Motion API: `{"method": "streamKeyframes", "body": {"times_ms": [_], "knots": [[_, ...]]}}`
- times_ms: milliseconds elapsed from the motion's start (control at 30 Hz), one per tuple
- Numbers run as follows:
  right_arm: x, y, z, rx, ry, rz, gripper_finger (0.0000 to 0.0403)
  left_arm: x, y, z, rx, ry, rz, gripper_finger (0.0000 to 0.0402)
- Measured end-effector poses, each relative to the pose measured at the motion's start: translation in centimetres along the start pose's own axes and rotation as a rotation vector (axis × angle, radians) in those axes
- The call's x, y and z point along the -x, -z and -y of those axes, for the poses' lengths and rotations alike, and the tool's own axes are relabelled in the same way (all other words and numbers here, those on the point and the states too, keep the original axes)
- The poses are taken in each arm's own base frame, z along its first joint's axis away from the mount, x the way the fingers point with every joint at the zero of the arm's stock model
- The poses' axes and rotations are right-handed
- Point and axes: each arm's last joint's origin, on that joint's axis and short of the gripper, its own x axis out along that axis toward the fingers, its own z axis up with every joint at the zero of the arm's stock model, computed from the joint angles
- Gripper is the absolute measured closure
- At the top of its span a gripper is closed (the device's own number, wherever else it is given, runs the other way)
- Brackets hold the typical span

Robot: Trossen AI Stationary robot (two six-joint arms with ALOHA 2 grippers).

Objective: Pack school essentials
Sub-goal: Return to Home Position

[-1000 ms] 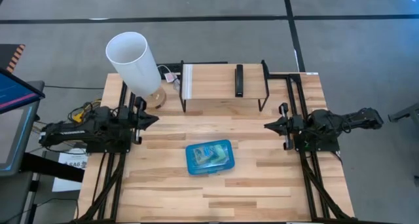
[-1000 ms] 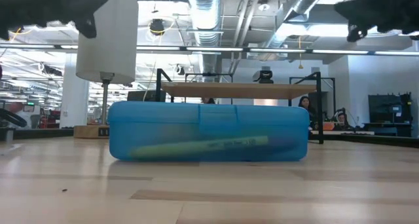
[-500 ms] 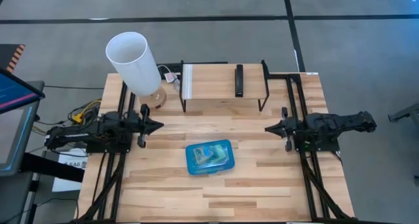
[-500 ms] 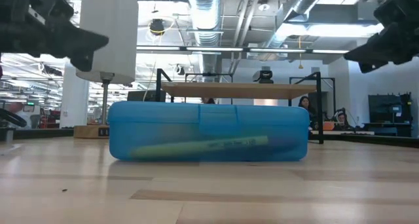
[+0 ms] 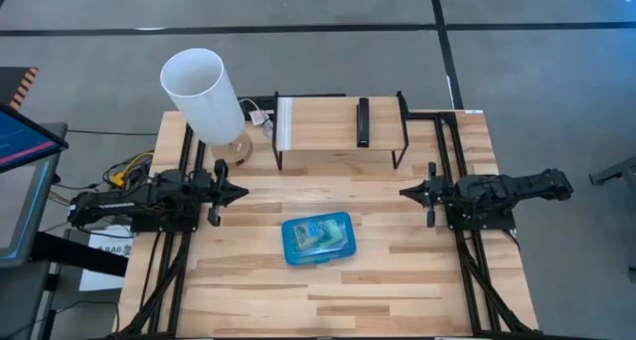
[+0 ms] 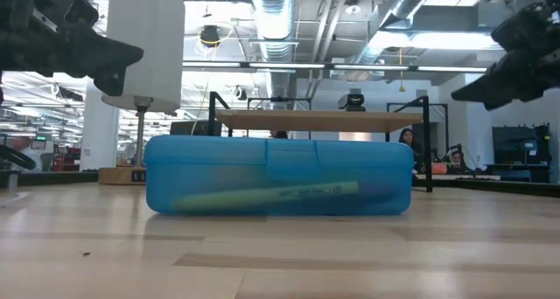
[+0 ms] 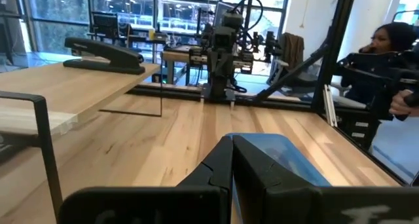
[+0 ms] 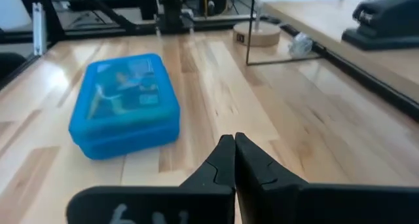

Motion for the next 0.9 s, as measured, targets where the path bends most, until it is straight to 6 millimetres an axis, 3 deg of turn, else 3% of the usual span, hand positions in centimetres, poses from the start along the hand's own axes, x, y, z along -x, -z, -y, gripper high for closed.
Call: {"method": "streamKeyframes", "body": {"times_ms": [600,900], "knots": [[-0.08,-0.19,0.08,-0.048,0.014,0.026,0.0385,0.02,-0.05,0.02,-0.022,0.003,-0.003,0.0402],[-0.64,-0.70,-0.64,0.114,-0.139,0.277,0.0379,0.02,-0.06,0.04,-0.023,0.009,-0.004,0.0401]]}}
